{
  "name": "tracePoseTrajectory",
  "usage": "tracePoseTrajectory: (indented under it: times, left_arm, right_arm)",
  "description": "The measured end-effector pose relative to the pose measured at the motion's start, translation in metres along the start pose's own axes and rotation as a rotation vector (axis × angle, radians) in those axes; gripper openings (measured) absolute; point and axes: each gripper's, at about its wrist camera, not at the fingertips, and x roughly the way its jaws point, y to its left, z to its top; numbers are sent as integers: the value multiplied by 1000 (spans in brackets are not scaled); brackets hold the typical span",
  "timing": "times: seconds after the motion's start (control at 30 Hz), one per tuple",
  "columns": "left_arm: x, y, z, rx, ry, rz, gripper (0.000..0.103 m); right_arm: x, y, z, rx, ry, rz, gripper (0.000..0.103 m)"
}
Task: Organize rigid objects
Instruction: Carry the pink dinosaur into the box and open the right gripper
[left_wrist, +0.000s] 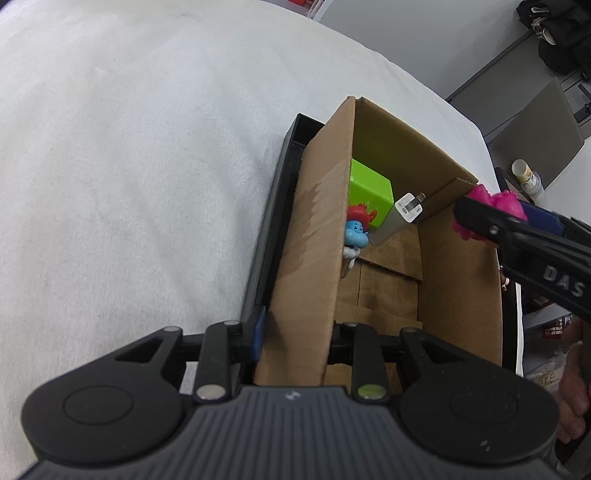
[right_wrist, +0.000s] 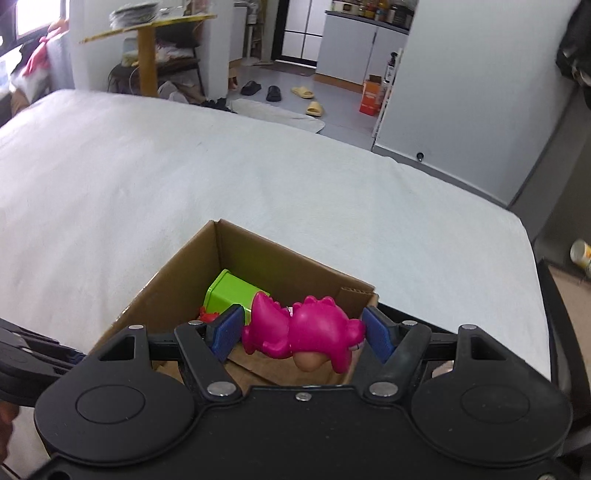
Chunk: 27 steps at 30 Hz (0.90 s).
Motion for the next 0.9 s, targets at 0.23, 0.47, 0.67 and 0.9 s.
tracePoseTrajectory:
  times: [0.23,0.47,0.67,0.9]
  left_arm:
    - [1,1,0,2,1,-4,28]
    - [1,0,0,2,0,-6,28]
    - [1,0,-1,4,-2,-4,28]
    - [1,-1,-1,5,-3,1,28]
  right_arm:
    - [7,7,0,-52,6,-14,69]
    - [7,4,0,-67,6,-67,73]
    - [-6,-6,-6,-20,-4,-67,73]
    - [-15,-24,-16,69,22,-47,73]
